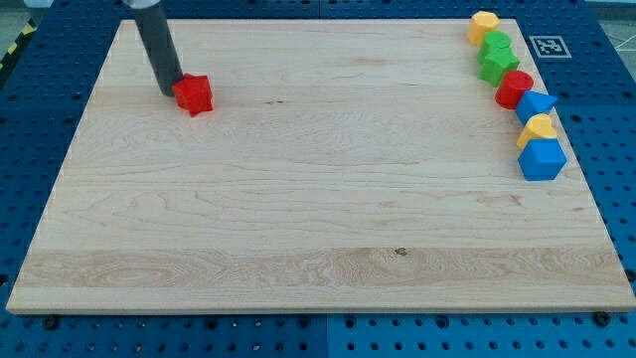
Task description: Push the red star towards the center of the board
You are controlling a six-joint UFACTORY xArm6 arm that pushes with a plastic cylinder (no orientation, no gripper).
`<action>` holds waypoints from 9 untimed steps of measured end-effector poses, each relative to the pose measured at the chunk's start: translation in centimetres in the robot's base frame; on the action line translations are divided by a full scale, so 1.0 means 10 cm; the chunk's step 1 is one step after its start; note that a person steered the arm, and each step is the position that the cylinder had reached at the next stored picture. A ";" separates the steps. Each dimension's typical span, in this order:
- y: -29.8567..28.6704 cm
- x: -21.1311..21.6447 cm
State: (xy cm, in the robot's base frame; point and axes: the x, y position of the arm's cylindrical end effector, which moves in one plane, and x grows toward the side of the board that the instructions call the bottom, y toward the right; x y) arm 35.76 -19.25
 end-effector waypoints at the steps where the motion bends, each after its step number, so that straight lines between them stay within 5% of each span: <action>1: 0.09 0.48; 2: 0.28 0.74; 4: -0.55 0.51; 5: -0.47 0.18; 9: 0.51 -0.03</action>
State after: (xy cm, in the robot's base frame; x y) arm 35.49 -14.17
